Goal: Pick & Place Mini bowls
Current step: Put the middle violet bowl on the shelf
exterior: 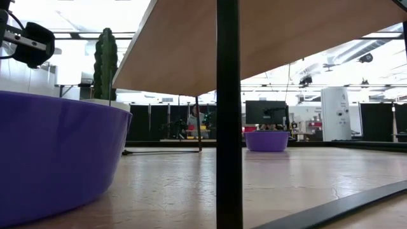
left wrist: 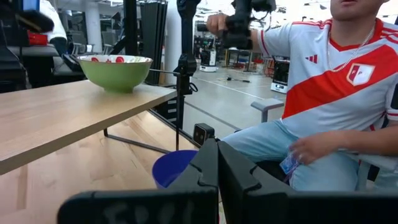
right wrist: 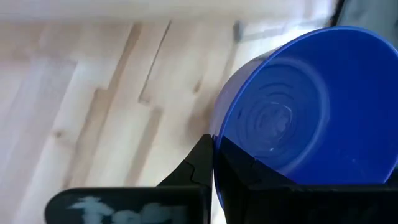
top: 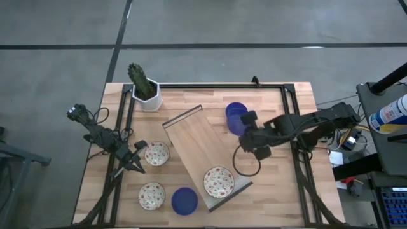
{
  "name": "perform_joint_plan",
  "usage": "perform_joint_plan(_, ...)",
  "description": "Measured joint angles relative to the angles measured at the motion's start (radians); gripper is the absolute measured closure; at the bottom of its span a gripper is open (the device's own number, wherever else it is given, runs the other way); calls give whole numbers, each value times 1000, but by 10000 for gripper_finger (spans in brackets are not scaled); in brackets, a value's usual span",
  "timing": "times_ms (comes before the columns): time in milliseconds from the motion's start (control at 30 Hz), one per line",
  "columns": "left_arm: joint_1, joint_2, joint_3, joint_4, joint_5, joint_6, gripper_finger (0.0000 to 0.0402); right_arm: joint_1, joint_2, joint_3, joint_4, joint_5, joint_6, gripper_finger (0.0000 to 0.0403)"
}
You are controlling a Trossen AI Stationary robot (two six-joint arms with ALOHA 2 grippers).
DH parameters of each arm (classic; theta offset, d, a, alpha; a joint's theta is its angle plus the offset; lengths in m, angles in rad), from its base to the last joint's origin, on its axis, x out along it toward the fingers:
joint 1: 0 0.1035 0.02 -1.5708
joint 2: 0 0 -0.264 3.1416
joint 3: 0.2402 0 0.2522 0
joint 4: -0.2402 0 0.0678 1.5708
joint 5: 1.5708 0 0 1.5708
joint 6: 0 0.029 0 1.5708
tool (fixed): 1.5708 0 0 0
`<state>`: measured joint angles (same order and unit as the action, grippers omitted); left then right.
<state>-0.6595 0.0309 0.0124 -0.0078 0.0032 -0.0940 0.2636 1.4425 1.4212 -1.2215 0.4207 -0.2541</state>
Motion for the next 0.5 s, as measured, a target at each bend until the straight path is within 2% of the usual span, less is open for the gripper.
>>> perform_joint_plan(167,0,1,0,0,0,0,402,-9,94,155,-2,-20,-257,394)
perform_joint_plan(500,0,2,0,0,0,0,402,-87,368,525,-70,-133,-424,394)
